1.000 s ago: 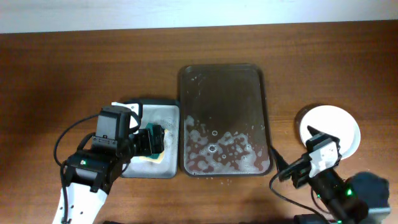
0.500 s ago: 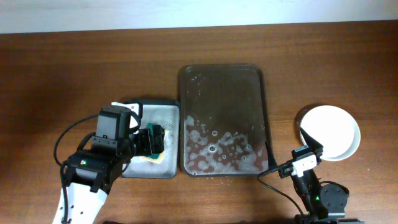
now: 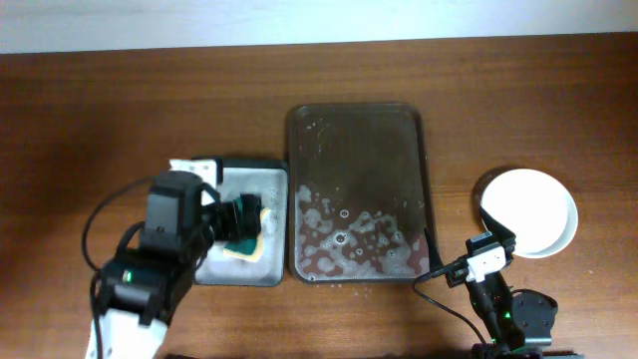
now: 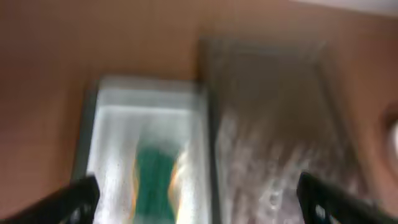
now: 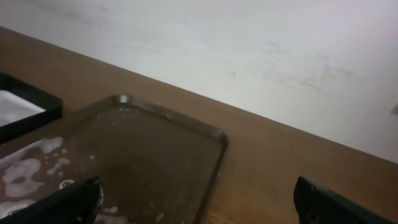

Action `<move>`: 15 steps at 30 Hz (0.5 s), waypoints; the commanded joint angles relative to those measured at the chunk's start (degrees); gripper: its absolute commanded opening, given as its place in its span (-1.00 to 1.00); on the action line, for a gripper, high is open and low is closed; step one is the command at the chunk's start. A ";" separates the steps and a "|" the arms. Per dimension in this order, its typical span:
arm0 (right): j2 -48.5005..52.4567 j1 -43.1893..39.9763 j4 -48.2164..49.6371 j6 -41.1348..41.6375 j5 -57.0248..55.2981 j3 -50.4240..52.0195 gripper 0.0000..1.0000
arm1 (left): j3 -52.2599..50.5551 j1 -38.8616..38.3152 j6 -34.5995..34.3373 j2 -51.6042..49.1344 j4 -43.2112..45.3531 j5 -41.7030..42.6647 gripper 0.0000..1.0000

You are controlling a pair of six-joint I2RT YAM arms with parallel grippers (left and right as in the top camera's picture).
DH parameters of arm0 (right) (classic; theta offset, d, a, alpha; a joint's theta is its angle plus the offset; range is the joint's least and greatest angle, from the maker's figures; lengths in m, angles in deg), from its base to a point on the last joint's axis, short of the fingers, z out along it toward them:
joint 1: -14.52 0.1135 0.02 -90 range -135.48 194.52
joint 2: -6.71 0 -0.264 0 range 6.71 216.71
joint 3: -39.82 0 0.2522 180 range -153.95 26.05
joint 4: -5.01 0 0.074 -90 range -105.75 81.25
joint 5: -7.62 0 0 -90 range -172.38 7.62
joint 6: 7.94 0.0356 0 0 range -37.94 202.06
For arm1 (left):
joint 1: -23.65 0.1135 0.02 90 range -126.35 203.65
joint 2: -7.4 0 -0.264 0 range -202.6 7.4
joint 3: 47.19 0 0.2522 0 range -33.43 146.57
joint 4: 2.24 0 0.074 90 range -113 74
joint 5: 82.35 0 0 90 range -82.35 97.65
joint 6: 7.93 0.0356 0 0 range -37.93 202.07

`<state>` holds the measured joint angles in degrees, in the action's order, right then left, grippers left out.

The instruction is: Clean dirty plates on tray and stack at the side

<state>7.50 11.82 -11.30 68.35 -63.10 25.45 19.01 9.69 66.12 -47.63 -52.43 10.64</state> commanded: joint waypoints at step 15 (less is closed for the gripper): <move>-0.44 -0.37 -0.28 0.24 -0.70 0.28 0.97 | -51.91 10.14 6.45 54.80 39.85 4.17 0.99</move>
<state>7.37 11.82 -11.28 68.35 -63.12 25.45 -29.93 18.98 71.85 6.40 -12.52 15.60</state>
